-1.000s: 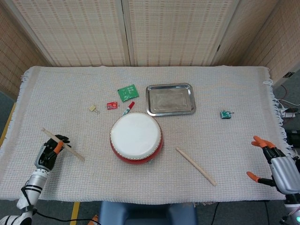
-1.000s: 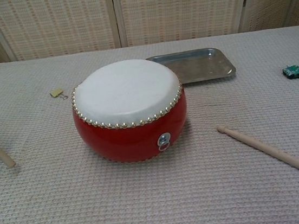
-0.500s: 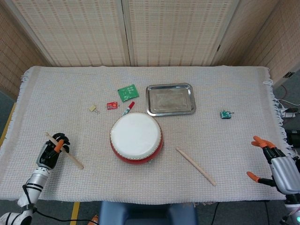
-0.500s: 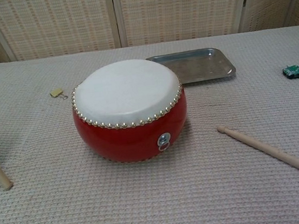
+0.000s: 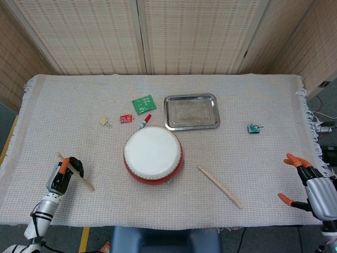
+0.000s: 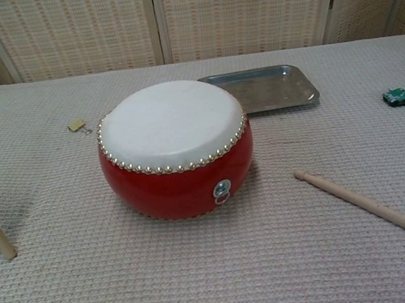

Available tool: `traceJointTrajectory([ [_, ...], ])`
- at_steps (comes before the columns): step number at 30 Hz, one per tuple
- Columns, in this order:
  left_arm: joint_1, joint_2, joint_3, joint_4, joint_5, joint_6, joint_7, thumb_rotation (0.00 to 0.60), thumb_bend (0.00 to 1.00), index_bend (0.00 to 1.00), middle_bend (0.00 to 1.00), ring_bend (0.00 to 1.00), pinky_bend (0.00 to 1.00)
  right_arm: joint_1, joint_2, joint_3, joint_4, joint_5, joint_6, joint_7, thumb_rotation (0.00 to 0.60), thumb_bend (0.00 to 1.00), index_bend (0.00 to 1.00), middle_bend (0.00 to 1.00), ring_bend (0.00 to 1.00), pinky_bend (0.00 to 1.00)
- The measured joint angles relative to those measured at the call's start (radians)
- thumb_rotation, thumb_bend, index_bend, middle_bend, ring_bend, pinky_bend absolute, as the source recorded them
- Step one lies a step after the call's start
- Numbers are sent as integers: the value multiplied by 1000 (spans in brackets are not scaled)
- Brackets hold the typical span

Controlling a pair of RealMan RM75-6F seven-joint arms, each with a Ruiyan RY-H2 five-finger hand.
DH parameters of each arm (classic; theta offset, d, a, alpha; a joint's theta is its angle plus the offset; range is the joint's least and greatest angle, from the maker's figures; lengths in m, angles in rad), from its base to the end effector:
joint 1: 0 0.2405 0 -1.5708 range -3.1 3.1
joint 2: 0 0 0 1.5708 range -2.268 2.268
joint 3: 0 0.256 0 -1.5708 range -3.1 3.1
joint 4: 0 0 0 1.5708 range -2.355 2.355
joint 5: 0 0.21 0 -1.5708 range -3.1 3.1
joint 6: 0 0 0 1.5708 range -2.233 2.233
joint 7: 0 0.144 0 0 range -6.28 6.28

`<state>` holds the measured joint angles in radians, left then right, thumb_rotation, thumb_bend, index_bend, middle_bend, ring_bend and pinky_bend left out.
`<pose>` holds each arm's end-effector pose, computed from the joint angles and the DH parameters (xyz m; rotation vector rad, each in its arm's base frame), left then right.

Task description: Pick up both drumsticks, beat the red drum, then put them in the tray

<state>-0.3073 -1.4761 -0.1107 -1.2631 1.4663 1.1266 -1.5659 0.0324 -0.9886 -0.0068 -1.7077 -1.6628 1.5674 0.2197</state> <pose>-0.3075 0.2620 0.0356 -0.5268 -2.2737 -1.7655 -0.2883 -0.1514 0.1848 1.4175 -1.0087 1.1040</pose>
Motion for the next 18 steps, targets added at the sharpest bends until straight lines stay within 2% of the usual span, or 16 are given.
traceJointTrajectory([
  [6, 13, -25, 2, -9, -26, 23, 122, 222, 340, 728, 755, 708, 747, -5, 0, -2, -4, -5, 8, -3, 600, 46, 93, 211, 131, 286],
  [12, 30, -50, 19, 1, -24, 52, 183, 224, 343, 749, 772, 728, 755, -9, -1, -1, -10, -9, 18, -13, 600, 47, 96, 211, 131, 286],
  [18, 44, -58, 46, 29, -8, 57, 170, 278, 356, 758, 784, 738, 770, -11, -1, -2, -16, -13, 21, -21, 600, 47, 97, 211, 131, 286],
])
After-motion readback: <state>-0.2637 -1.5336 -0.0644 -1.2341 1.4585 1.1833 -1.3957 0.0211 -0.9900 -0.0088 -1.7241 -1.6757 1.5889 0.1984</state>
